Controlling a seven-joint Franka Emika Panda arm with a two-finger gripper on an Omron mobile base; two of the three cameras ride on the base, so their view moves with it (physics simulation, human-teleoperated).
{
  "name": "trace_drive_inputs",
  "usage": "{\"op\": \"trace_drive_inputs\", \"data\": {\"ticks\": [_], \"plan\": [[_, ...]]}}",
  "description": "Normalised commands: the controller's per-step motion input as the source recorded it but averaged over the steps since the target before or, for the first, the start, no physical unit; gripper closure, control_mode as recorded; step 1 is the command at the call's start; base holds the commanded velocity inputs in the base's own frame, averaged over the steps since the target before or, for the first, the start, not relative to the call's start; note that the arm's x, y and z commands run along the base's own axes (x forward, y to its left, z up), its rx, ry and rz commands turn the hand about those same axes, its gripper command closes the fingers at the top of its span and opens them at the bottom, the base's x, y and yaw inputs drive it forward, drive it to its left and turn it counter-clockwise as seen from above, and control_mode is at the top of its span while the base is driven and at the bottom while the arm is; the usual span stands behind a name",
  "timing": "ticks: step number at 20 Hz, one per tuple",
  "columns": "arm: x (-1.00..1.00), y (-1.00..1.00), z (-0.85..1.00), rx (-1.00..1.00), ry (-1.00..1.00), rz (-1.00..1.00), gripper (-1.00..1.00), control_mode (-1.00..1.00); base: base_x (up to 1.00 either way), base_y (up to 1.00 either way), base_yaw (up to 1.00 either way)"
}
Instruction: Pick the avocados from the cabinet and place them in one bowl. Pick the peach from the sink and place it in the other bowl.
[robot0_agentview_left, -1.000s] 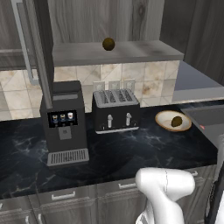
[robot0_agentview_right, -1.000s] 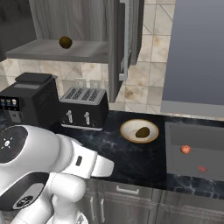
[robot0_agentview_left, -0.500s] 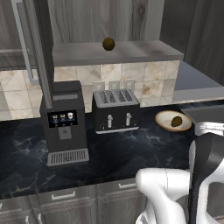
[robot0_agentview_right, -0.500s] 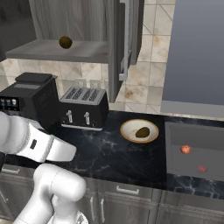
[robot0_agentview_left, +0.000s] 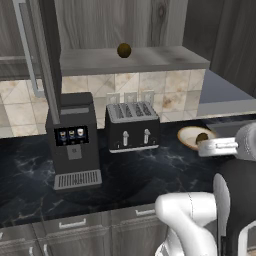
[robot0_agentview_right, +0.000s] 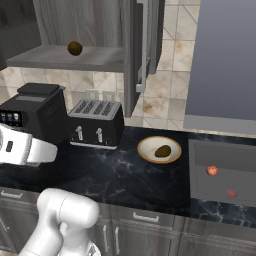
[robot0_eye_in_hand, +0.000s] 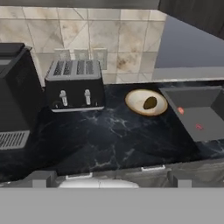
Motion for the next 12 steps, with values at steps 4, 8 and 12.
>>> {"op": "trace_drive_inputs", "data": {"ticks": [4, 8, 12], "plan": [[0.15, 0.37, 0.44, 0.07, -0.04, 0.20, -1.00, -1.00, 0.00, 0.00, 0.00], [0.22, 0.50, 0.34, 0.06, -0.08, 0.18, -1.00, -1.00, 0.00, 0.00, 0.00], [0.29, 0.46, 0.28, 0.04, -0.07, 0.17, -1.00, -1.00, 0.00, 0.00, 0.00]]}}
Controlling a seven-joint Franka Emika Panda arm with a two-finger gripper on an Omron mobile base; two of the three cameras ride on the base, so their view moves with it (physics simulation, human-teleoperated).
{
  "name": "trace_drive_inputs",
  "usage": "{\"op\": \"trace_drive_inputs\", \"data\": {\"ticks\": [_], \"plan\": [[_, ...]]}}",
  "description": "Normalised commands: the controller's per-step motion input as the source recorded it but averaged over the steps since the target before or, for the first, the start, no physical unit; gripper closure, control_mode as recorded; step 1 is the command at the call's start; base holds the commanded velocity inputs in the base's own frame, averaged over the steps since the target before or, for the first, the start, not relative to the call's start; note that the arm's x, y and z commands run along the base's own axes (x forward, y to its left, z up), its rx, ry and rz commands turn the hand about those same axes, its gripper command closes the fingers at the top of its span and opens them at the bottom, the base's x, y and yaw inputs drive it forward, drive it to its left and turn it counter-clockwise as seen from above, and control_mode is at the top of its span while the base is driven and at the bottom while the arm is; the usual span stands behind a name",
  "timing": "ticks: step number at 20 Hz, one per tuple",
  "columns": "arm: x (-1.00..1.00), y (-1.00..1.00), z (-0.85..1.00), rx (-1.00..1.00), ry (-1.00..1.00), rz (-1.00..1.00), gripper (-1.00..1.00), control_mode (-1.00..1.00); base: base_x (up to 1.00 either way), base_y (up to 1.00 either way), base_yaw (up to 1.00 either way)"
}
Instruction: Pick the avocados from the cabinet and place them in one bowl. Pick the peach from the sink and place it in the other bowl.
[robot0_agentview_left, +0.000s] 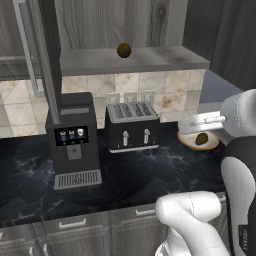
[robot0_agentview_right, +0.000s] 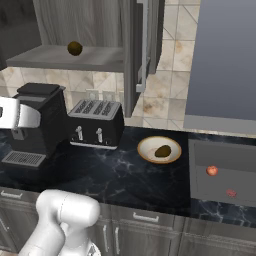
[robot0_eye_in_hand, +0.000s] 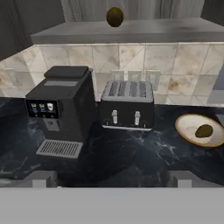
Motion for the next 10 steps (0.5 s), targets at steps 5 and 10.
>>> {"op": "trace_drive_inputs", "data": {"ticks": [5, 10], "plan": [[0.24, 0.28, 0.24, 0.05, -0.19, 0.08, -1.00, -1.00, 0.00, 0.00, 0.00], [0.03, 0.02, 0.35, 0.03, -0.24, -0.10, -1.00, -1.00, 0.00, 0.00, 0.00]]}}
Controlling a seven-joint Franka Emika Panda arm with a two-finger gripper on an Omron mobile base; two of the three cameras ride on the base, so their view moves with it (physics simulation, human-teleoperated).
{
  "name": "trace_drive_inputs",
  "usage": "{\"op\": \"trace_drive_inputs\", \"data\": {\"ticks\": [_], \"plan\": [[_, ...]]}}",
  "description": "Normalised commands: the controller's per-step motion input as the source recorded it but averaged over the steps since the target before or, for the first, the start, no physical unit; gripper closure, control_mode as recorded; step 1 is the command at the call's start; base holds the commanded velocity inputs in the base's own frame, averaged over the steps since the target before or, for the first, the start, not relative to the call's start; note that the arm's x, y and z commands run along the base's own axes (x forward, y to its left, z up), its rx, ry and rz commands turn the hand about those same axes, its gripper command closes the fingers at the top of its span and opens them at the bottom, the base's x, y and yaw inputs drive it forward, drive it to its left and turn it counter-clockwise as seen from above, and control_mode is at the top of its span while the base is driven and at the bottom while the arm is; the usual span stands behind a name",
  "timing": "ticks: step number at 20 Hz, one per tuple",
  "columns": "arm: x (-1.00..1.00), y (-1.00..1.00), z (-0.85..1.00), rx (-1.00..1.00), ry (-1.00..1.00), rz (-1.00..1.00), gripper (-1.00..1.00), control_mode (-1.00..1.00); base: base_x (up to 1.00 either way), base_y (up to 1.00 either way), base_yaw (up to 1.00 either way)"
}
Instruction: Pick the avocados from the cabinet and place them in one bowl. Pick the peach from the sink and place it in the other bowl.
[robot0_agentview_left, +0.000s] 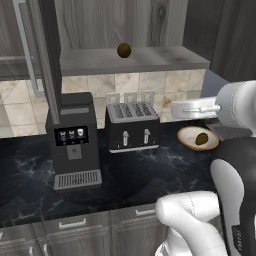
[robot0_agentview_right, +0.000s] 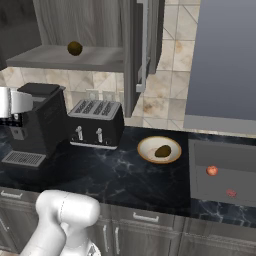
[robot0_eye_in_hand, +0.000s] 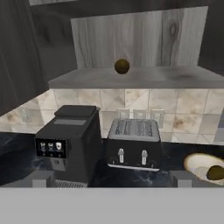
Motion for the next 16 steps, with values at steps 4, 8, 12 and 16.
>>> {"op": "trace_drive_inputs", "data": {"ticks": [4, 8, 12, 16], "plan": [[0.00, 0.00, 0.33, 0.00, -0.23, -0.19, -1.00, -1.00, 0.00, 0.00, 0.00], [0.06, 0.00, 0.29, 0.00, -0.18, -0.26, -1.00, -1.00, 0.00, 0.00, 0.00], [0.11, -0.02, 0.45, 0.00, -0.10, -0.09, -1.00, -1.00, 0.00, 0.00, 0.00], [0.27, -0.04, 0.42, 0.00, 0.00, 0.00, -1.00, -1.00, 0.00, 0.00, 0.00]]}}
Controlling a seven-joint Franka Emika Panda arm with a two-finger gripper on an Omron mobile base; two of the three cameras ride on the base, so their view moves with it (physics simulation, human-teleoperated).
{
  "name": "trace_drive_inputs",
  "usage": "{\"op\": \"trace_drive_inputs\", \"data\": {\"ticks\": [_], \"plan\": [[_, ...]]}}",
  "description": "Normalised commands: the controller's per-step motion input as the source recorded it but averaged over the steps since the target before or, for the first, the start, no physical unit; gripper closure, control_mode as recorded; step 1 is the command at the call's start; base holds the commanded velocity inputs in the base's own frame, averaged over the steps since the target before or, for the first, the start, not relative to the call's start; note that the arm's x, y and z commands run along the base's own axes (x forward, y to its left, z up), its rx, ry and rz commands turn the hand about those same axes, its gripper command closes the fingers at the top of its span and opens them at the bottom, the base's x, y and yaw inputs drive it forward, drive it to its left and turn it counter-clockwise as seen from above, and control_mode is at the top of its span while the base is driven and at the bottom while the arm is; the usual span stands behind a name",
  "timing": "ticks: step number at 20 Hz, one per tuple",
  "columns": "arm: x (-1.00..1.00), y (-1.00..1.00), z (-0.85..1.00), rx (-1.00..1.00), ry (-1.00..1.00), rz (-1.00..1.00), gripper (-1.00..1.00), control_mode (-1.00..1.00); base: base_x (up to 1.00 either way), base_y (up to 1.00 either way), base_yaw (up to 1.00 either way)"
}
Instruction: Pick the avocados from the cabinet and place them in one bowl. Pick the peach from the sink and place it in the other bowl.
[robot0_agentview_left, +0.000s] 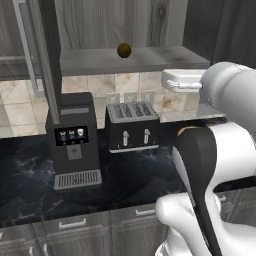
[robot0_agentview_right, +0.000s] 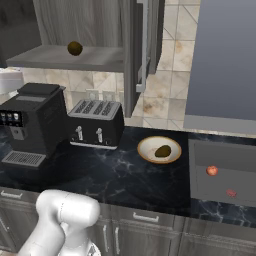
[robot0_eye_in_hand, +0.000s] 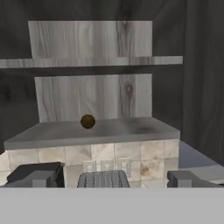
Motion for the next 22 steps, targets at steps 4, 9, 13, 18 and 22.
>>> {"op": "trace_drive_inputs", "data": {"ticks": [4, 9, 13, 18, 22], "plan": [[0.38, 0.01, 0.06, 0.00, 0.13, 0.02, -1.00, -1.00, 0.00, 0.00, 0.00], [0.60, 0.00, -0.01, 0.00, 0.16, -0.01, -1.00, -1.00, 0.00, 0.00, 0.00], [0.82, 0.00, -0.01, 0.00, 0.13, 0.07, -1.00, -1.00, 0.00, 0.00, 0.00], [0.76, 0.04, -0.11, 0.02, 0.11, 0.06, -1.00, -1.00, 0.00, 0.00, 0.00], [0.46, 0.05, -0.21, 0.03, 0.00, 0.06, -1.00, -1.00, 0.00, 0.00, 0.00]]}}
